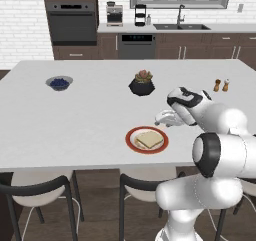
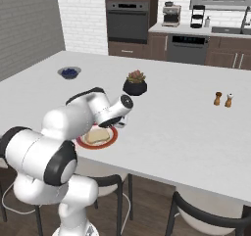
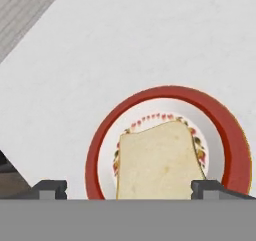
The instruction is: Start the toaster. Once the lever pops up, take the bread to the plate on the dining counter.
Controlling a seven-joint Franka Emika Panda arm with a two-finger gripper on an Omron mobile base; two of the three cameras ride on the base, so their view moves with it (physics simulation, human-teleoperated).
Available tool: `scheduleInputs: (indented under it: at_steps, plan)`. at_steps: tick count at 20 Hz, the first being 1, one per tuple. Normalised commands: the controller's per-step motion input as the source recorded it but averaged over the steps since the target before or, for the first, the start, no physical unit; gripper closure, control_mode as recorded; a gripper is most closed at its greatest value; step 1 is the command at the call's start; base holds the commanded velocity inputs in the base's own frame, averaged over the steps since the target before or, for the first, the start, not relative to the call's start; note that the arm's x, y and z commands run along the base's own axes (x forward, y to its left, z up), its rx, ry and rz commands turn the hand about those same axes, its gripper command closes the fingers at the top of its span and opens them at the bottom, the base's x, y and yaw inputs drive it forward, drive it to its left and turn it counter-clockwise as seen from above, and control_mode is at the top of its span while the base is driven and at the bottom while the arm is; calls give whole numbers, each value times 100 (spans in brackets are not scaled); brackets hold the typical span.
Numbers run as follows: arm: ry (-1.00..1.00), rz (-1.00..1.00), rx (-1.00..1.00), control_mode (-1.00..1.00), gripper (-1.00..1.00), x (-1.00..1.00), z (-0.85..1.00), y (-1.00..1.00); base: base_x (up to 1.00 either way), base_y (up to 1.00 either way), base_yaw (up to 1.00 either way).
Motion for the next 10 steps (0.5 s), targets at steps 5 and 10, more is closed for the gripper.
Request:
scheduleInputs:
  at_steps: [5, 10]
  plan:
    - [-11, 0, -11, -100, -100, -94, 34, 13, 0, 0, 0]
    - [-3, -5, -12, -100, -100, -91, 49, 0, 0, 0, 0]
